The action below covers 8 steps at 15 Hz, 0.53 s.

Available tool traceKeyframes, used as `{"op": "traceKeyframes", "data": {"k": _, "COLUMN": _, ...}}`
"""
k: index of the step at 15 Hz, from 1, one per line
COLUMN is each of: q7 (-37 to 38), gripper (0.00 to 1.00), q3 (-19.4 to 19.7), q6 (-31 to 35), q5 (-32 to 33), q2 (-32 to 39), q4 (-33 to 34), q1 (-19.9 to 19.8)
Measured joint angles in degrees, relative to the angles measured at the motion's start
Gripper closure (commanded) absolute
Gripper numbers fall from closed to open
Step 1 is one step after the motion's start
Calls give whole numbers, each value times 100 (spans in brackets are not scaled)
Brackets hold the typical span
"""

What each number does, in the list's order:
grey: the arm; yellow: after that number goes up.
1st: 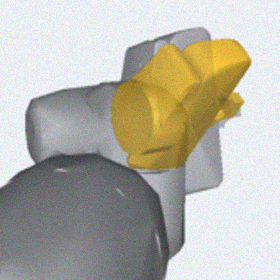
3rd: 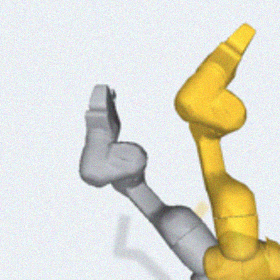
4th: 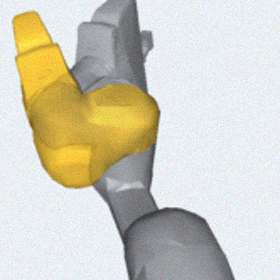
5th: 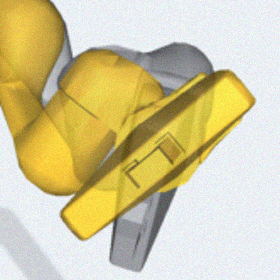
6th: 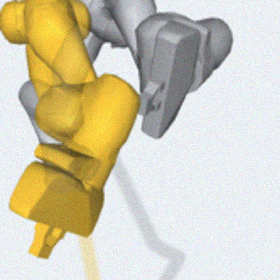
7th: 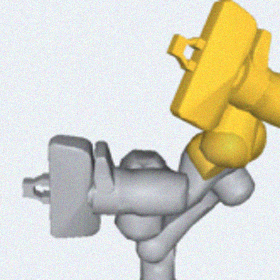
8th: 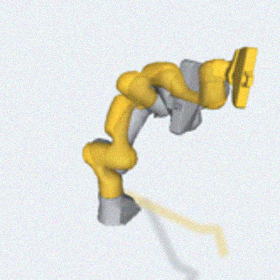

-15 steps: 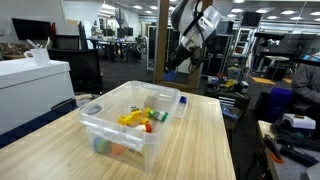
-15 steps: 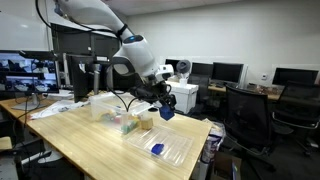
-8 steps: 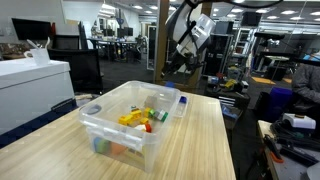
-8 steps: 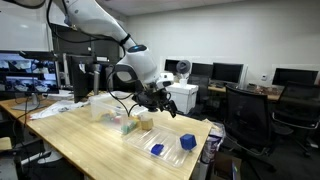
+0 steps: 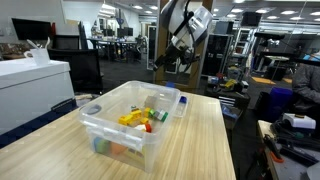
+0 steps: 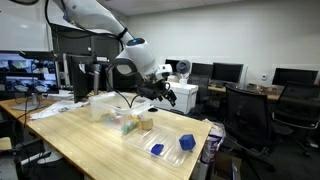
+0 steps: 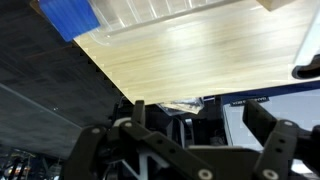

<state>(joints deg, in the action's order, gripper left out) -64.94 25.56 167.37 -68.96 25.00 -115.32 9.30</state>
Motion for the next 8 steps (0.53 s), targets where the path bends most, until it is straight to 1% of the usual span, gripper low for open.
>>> {"op": "traceKeyframes", "data": {"k": 2, "q7": -189, "gripper": 0, "q3": -118, "q6": 69, "q5": -3, "q2": -449, "q4": -1, "q1": 176}}
{"op": "traceKeyframes", "data": {"k": 4, "q7": -348, "gripper": 0, "q3": -227, "q6": 68, "q5": -3, "q2": -677, "q4": -34, "q1": 264}}
{"op": "traceKeyframes", "data": {"k": 6, "q7": -476, "gripper": 0, "q3": -339, "q6": 2, "q5": 16, "q2": -765, "q4": -121, "q1": 384}}
{"op": "traceKeyframes", "data": {"k": 8, "q7": -490, "gripper": 0, "q3": -428, "q6": -161, "q5": 221, "q2": -752, "q4": -287, "q1": 532}}
